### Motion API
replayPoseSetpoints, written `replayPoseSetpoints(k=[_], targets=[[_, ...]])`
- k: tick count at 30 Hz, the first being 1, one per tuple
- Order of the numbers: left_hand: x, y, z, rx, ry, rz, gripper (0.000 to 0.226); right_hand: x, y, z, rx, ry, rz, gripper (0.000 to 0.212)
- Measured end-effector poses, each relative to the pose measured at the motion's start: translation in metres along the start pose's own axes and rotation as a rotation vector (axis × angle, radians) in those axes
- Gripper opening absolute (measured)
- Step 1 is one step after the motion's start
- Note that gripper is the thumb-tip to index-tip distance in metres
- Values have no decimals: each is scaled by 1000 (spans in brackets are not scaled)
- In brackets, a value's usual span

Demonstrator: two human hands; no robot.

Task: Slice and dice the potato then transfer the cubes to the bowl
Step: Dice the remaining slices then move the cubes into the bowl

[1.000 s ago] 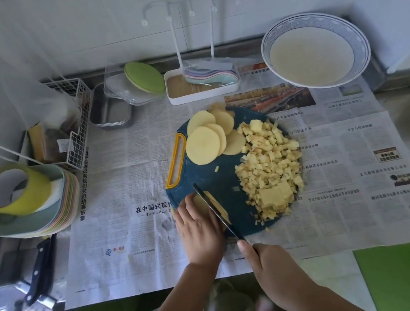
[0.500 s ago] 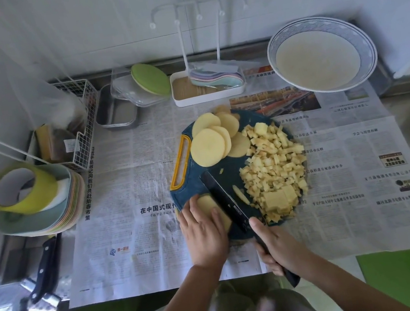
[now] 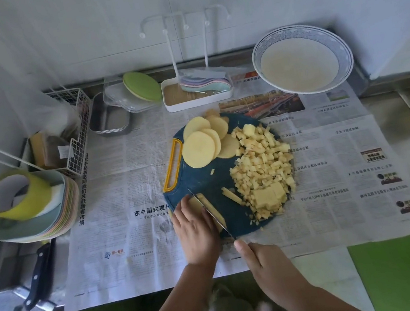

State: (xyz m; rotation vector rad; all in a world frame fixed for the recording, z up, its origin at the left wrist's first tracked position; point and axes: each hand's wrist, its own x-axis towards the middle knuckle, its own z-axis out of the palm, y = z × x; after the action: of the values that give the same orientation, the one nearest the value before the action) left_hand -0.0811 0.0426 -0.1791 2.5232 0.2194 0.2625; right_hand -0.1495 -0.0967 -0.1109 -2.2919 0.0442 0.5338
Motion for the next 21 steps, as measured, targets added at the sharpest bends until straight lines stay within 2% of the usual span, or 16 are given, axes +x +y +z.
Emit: replayPoseSetpoints(k=[3,8,13,18,21], targets=[[0,-2,2,10,6,-2,43,0,-1,2,-23,-2,-11,49],[0,-3,4,30,32,25,48,1,-6,3,-61,-30,3,60],[1,-2,3,-14,62,44,42,4,-6,3,-51,-56,41,53],[0,-5,6,-35,56,42,44,10,-7,5,-72,-76,59,68],[0,-4,6,-39,40,9,40,20,-9,4,-71,-68,48,61]])
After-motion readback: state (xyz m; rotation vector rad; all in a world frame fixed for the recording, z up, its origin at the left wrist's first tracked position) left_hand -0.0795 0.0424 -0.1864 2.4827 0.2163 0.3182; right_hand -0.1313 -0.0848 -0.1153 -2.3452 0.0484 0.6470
